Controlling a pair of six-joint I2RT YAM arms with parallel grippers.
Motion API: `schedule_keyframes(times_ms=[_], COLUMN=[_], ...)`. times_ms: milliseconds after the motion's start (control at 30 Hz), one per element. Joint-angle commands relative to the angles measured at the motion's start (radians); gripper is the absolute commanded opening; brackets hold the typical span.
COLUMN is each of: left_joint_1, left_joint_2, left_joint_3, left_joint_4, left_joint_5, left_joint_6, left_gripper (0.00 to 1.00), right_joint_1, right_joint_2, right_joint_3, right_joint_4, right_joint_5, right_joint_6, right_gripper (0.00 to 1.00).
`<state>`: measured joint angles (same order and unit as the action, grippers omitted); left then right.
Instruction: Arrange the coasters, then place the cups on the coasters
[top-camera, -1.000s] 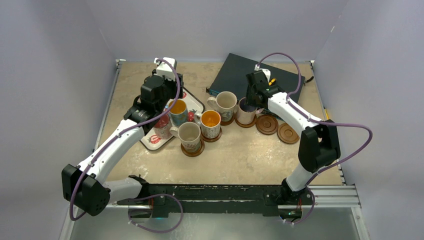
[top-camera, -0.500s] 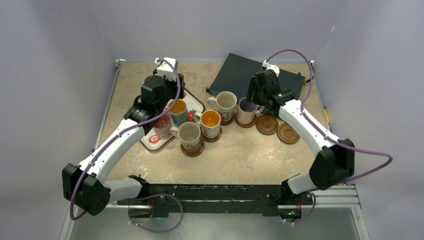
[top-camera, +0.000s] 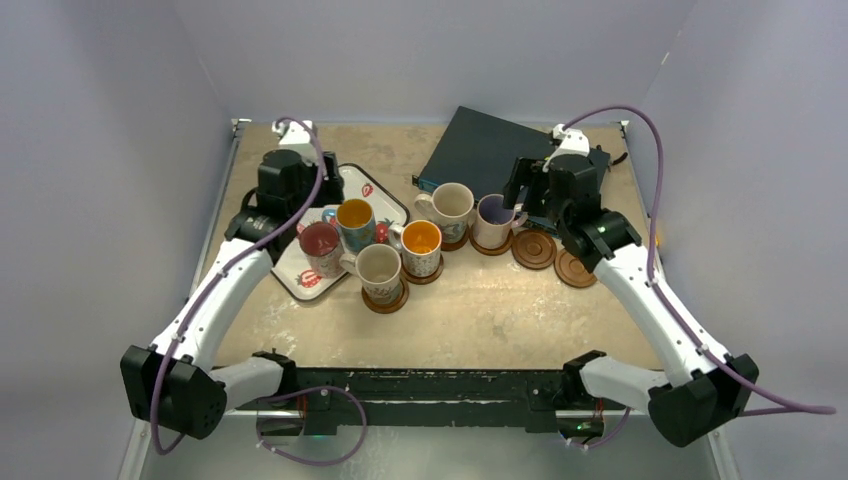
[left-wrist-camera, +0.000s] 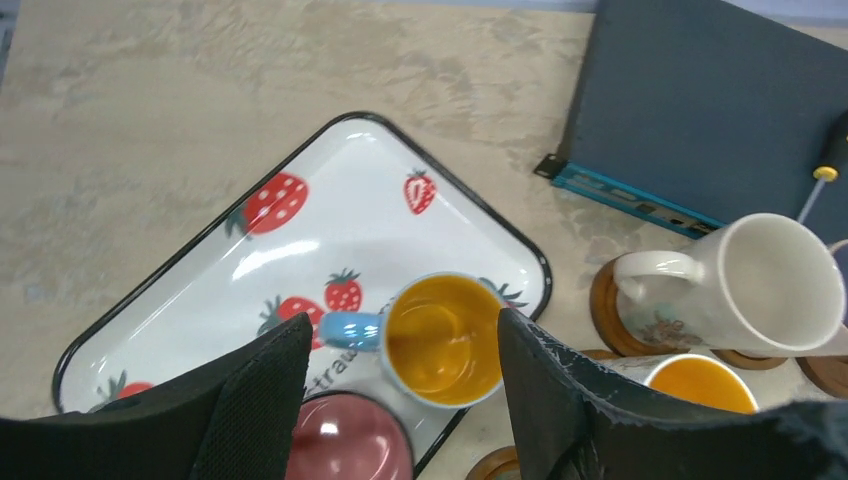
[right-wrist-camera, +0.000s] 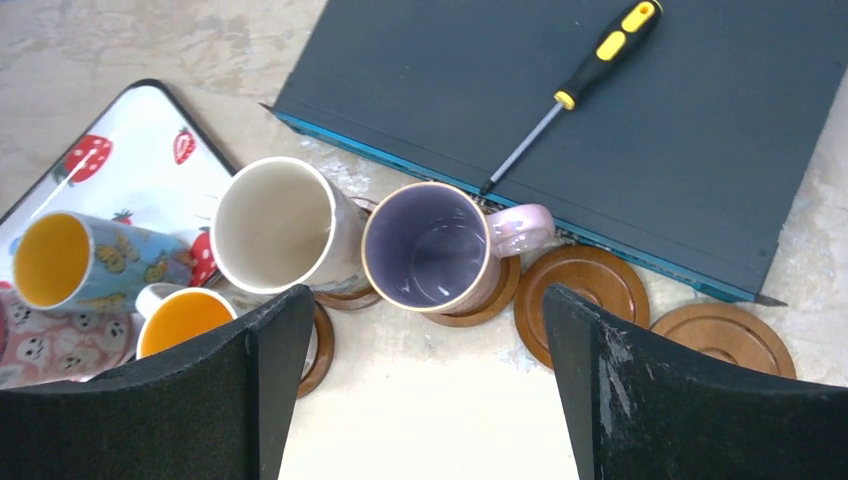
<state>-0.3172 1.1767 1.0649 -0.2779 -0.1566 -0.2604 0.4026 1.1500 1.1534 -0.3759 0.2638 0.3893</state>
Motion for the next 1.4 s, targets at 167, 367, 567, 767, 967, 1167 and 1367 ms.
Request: schedule_keyframes(times_ms=[167, 367, 567, 767, 967, 1167, 1367], left_joint_1=[0.375, 0.38, 0.379, 0.379, 0.379, 0.372, 0.371], left_joint_2=[-0.012, -0.089, -0.132, -0.162, -0.138, -0.07, -0.023], left_joint_3=[-0.036, -0.101, -0.201, -0.289, -0.328, -0.351, -0.31], left_joint_4=[-0.166, -0.237, -0.256, -0.244, -0.242, -0.191, -0.226], left_joint_5=[0.343, 0.222, 0.242, 0.279, 0.284, 0.337, 0.297], left_joint_6=[-0.189, -0.24, -0.298, -0.331, -0.338, -0.338, -0.275], left_gripper=[0.65, 0.65, 0.6, 0.6, 0.6, 0.47, 0.25], right_joint_1=[-0.004, -0.004, -0.004, -0.004, -0.004, -0.004, -0.003], right_joint_2=[-0.11, -0.158, -0.181, -0.187, -0.201, -0.213, -0.231], right_joint_3=[-0.088, -0.14, -0.186, -0.216, -0.222, -0.239, -0.25], right_joint_4=[0.126, 0.157, 0.179, 0.205, 0.206, 0.205, 0.201], right_joint_5=[-0.066, -0.055, -0.062, -0.088, -0.092, -0.096, -0.092], right_joint_6=[-0.083, -0.119, -0.136, -0.126, -0.115, -0.102, -0.095], right_gripper=[0.88, 0.91, 0.91, 0.92, 0.92, 0.92, 0.92])
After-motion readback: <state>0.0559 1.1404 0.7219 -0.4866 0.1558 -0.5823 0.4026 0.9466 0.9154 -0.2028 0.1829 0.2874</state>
